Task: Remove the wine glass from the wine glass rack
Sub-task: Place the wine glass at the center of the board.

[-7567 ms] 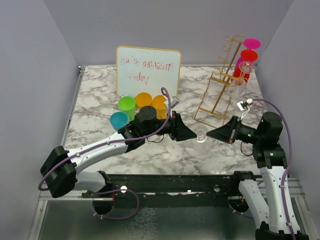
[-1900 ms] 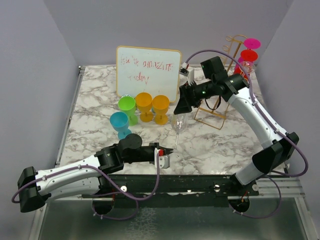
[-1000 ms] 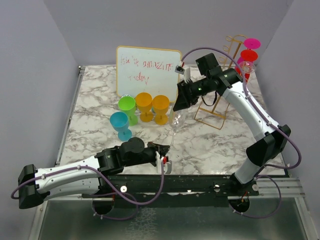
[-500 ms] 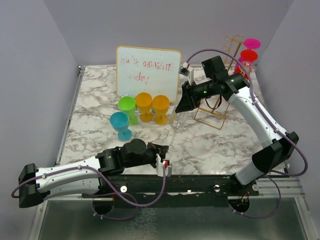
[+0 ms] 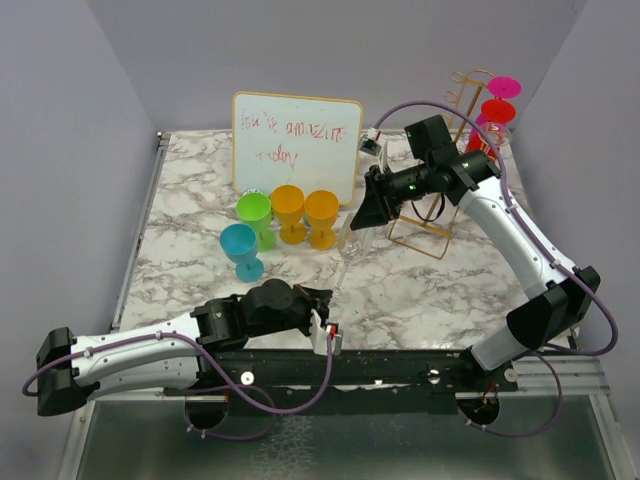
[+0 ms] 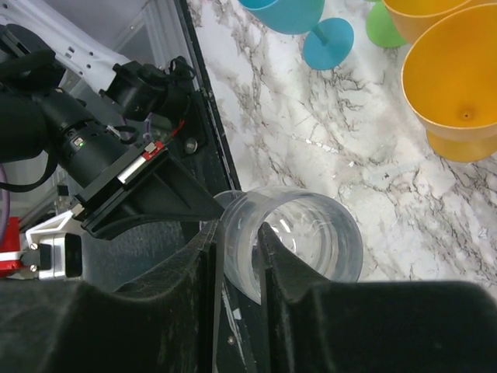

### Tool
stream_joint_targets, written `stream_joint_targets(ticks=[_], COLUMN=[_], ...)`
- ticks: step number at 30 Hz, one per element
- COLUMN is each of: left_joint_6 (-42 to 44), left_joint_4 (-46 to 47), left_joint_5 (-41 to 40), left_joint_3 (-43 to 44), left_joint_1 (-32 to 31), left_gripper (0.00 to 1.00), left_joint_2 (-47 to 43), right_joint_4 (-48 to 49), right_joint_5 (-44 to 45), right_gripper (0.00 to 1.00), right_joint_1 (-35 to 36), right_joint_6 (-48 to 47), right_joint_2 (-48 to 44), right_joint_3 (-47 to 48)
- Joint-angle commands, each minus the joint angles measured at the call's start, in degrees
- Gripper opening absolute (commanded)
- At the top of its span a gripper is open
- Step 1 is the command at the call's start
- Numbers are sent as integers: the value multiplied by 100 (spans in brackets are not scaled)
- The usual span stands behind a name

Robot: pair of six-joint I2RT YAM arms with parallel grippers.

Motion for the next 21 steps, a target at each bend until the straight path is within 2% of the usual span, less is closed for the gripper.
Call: stream_joint_targets(ticks=[1, 3, 7, 8, 15, 21], left_joint_6=[101, 110, 87, 77, 23, -22], left_joint_4=[549, 552, 554, 551, 548, 547], left_joint_5=[-640, -668, -678, -672, -544, -505], left_joint_3=[46, 24, 8, 10, 6, 2], left_joint_1=[59, 58, 56, 54, 54, 56], left_gripper=[0, 0, 0, 0, 5, 17], left_joint_2=[-146, -174, -210, -208, -179, -221], right_joint_4=[-420, -421, -398, -388, -308, -186], right_joint_5=[-618, -659, -708, -711, -759, -522], right_gripper=[24, 19, 2, 1, 0, 0], right_joint_1=[108, 108, 108, 108, 113, 117], right_joint_6=[85, 78, 78, 87, 114, 227], right_joint_2=[-194, -211, -299, -319, -424, -519], right_joint_3=[-105, -105, -111, -116, -215, -242])
